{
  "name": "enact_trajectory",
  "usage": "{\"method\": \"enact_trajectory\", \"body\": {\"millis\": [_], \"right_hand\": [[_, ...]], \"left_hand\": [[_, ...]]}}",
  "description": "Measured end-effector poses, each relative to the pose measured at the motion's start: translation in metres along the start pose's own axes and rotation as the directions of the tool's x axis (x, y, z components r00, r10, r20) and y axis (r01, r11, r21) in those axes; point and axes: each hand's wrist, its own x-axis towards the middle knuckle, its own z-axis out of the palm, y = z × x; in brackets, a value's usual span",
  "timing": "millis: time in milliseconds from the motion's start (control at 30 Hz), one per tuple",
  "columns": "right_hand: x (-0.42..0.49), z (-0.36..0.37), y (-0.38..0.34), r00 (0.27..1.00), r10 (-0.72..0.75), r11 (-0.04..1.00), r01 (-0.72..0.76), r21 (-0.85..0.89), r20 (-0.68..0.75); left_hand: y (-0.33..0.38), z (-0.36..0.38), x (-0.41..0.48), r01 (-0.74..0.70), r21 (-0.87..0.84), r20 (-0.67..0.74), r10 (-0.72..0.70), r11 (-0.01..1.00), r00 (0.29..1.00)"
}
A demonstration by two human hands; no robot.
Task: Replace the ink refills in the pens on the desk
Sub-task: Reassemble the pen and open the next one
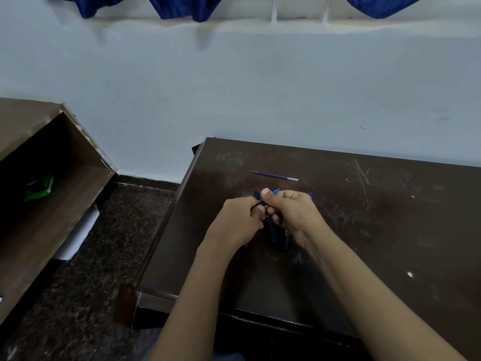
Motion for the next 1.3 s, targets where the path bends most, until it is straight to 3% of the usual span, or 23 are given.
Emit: {"method": "enact_trajectory", "body": {"millis": [200,567,767,833,1000,1300], "right_hand": [[-0.002,0.002,-0.002,1.000,-0.009,0.994,0.007,0.113,0.011],[-0.005,0.006,-0.002,0.991,-0.131,0.979,0.123,0.160,0.039],[-0.007,0.006,-0.007,0.958,-0.236,0.937,0.181,0.298,0.160],[-0.008,0.007,-0.011,0.963,-0.219,0.926,0.155,0.344,0.155],[-0.006,0.004,-0.013,0.988,-0.148,0.953,0.129,0.275,0.051],[-0.003,0.001,-0.013,0.995,-0.091,0.957,0.074,0.279,0.048]], "left_hand": [[0.002,-0.004,0.001,0.071,-0.143,0.001,-0.071,0.987,0.997],[0.008,-0.009,0.002,0.099,-0.208,0.019,-0.097,0.973,0.995],[0.006,-0.011,0.000,0.088,-0.362,0.013,-0.089,0.928,0.996],[0.005,-0.007,0.001,0.055,-0.349,-0.020,-0.066,0.936,0.998],[-0.004,-0.003,0.002,-0.083,-0.254,-0.291,0.005,0.964,0.957],[-0.001,-0.002,0.002,-0.075,-0.123,-0.270,0.039,0.990,0.962]]}}
